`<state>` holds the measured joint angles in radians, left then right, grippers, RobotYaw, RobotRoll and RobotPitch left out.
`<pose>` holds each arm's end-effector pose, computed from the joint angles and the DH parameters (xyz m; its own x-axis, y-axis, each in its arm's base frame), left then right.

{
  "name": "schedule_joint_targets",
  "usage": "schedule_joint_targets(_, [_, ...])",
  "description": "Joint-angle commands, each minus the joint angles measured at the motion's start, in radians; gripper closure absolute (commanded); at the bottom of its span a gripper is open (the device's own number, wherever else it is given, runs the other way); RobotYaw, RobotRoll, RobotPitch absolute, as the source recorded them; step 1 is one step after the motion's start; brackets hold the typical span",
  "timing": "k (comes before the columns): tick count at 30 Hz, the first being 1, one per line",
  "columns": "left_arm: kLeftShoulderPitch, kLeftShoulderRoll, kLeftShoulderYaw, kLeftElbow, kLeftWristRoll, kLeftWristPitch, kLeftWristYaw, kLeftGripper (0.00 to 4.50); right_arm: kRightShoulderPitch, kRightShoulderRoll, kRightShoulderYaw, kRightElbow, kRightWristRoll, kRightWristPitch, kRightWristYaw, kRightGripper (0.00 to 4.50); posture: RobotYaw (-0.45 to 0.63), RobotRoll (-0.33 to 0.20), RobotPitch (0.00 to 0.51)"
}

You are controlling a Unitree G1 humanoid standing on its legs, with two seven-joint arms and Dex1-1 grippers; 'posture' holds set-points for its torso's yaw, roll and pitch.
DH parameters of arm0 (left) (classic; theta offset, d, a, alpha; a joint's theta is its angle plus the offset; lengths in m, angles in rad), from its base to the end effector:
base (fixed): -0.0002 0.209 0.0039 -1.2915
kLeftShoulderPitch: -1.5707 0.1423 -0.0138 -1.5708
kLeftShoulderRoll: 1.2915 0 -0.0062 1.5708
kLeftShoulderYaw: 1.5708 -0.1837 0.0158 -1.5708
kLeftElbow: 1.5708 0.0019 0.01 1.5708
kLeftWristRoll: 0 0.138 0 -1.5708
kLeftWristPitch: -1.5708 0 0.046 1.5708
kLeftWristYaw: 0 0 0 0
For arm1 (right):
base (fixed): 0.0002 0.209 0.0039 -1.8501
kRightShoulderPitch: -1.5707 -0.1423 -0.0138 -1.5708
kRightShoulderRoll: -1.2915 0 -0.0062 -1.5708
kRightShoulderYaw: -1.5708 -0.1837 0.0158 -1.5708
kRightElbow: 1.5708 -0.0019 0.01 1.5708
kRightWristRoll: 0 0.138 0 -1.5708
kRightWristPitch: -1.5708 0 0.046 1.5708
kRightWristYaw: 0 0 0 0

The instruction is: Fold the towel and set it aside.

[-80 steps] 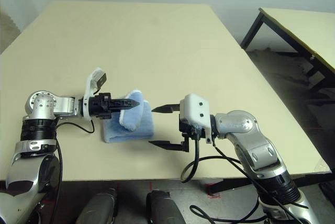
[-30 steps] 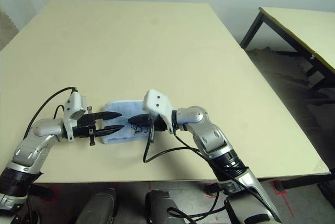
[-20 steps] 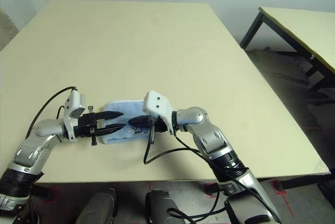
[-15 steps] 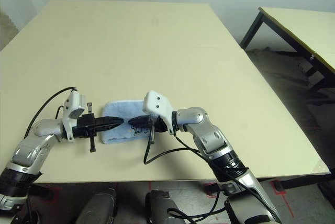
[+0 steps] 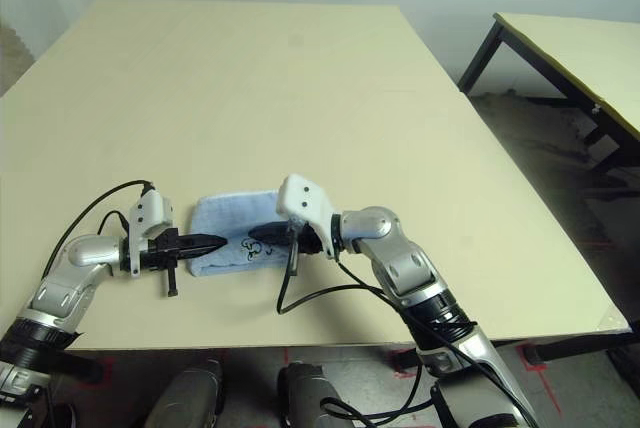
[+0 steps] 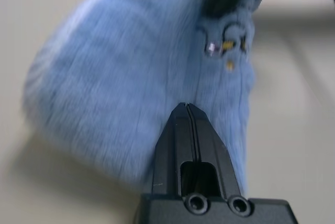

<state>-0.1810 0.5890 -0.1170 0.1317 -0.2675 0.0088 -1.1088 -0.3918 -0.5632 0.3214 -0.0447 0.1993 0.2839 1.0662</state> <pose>0.2371 0.2385 0.0826 0.3827 -0.8742 -0.2988 0.9238 0.3570 0.1387 0.2621 -0.1735 0.1220 0.2294 0.8872 -0.4003 -0.9685 0.1673 -0.1842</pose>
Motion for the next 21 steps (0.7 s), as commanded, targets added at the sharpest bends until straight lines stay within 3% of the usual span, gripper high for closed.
schedule_joint_targets(1, [0.035,0.038,0.044,-0.015,-0.024,0.019,-0.012,4.47,0.007,-0.036,-0.032,-0.003,0.004,0.009,0.020,4.50,0.08,0.000,0.084])
schedule_joint_targets(10, [0.068,0.123,0.130,-0.098,-0.098,0.073,-0.040,4.47,-0.020,-0.110,-0.109,-0.002,0.043,0.044,0.056,4.50,0.08,0.000,0.085])
schedule_joint_targets(14, [0.005,0.090,0.151,-0.111,-0.145,0.125,-0.008,4.47,-0.082,-0.051,-0.119,-0.037,0.085,0.114,0.030,4.50,0.08,0.000,0.085])
schedule_joint_targets(21, [-0.109,-0.043,0.027,-0.026,-0.052,0.086,0.029,4.47,-0.113,0.141,-0.005,0.022,0.035,0.107,-0.035,4.50,0.08,0.000,0.078])
